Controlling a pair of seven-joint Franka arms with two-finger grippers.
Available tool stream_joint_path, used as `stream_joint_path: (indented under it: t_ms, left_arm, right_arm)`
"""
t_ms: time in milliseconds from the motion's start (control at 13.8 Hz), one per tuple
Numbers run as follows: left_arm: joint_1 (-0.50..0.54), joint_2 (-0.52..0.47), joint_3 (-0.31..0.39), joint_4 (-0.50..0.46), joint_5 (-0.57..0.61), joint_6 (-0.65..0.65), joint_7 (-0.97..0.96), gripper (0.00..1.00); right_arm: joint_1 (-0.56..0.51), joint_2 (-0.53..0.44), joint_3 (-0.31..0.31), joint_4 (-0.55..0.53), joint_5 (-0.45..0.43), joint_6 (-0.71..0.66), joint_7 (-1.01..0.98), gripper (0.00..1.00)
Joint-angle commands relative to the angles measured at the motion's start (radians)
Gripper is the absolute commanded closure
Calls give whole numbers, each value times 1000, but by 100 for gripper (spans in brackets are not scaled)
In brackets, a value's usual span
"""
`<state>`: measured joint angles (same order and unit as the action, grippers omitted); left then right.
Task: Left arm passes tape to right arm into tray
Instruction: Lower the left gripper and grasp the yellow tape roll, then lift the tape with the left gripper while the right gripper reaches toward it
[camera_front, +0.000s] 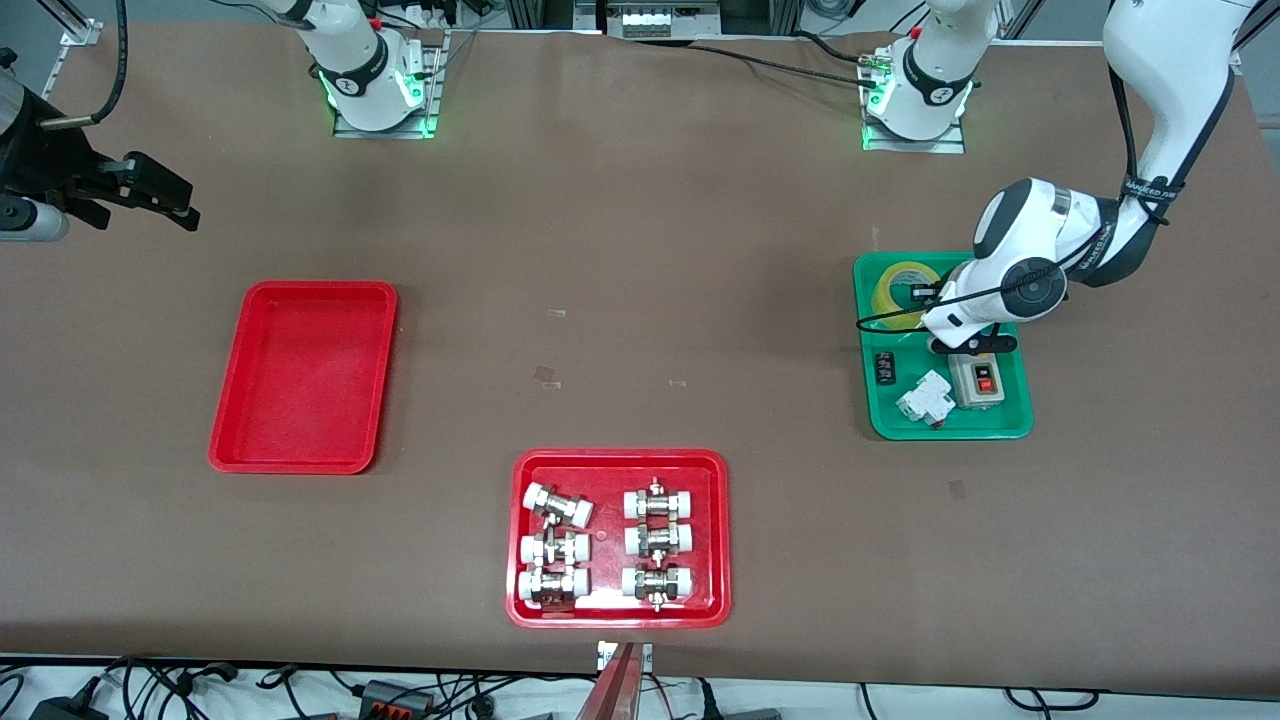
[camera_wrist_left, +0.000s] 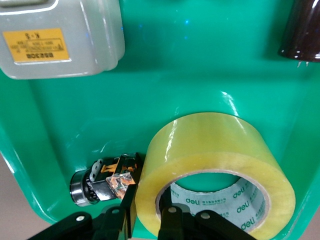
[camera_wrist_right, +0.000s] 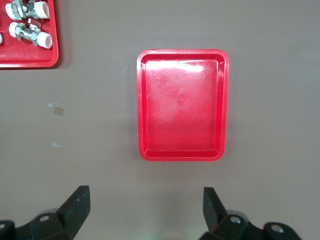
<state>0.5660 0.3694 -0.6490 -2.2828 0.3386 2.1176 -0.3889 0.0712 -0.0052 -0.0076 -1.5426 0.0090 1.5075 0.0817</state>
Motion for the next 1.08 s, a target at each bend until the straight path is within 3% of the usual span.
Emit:
stream_joint_path:
  t_ms: [0, 144, 506, 722, 867, 1011]
  left_arm:
    - [-3, -35, -20, 43, 25, -59, -1, 99]
    - [2, -67, -88, 130, 23, -157, 56, 99]
    - [-9, -46, -295, 547, -44, -494, 67, 99]
    - [-24, -38, -395, 661, -169, -498, 62, 99]
    - [-125, 26, -396, 709, -173, -429, 38, 99]
    - [-138, 81, -391, 717, -191, -406, 16, 99]
  right_arm:
    - [-1, 8, 5, 16, -11, -7, -11, 0]
    - [-1, 8, 5, 16, -11, -7, -11, 0]
    - [-1, 8, 5, 16, -11, -12, -11, 0]
    - [4, 14, 6, 16, -24, -15, -11, 0]
    - [9, 33, 9, 15, -34, -19, -13, 0]
    - [9, 34, 9, 7, -34, -23, -13, 0]
